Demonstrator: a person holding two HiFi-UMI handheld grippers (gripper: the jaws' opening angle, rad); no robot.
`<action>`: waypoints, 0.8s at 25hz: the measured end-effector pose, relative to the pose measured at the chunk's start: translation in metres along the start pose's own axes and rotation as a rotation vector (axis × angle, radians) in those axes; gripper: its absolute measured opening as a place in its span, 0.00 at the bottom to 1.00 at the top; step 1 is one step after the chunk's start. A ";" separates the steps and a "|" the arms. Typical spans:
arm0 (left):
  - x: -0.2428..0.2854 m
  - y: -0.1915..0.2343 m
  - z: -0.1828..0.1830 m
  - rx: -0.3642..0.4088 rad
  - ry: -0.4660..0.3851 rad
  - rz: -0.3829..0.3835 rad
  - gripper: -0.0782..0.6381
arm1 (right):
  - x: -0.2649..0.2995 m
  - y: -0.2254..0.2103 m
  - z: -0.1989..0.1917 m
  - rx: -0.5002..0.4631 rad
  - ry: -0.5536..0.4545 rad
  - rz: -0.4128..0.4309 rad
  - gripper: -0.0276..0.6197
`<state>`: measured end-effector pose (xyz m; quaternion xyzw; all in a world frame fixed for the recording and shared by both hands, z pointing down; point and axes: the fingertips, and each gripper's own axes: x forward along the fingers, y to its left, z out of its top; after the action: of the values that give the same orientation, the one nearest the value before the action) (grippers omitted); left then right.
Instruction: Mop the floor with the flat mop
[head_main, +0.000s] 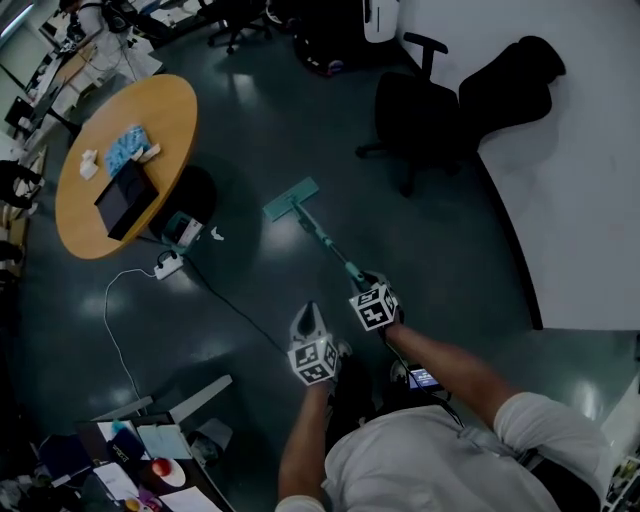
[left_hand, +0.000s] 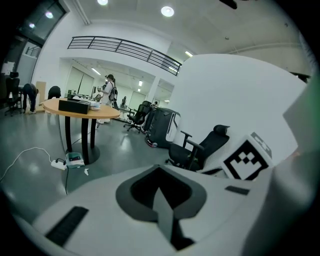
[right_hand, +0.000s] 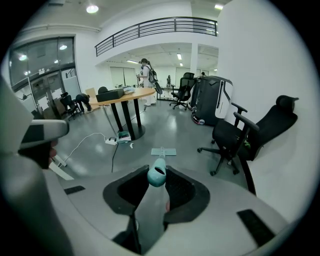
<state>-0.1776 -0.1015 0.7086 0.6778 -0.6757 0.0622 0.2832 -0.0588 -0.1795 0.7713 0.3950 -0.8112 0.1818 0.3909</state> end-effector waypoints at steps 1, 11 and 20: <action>-0.007 -0.008 -0.003 -0.001 0.000 -0.003 0.11 | -0.016 0.000 -0.011 0.001 0.000 0.006 0.21; -0.074 -0.085 -0.050 0.027 0.009 -0.004 0.11 | -0.173 -0.011 -0.119 -0.024 0.030 0.041 0.21; -0.124 -0.133 -0.090 0.014 -0.001 0.006 0.11 | -0.266 -0.021 -0.177 -0.045 0.041 0.069 0.21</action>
<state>-0.0337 0.0398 0.6854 0.6777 -0.6774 0.0674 0.2780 0.1461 0.0475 0.6754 0.3539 -0.8202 0.1851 0.4096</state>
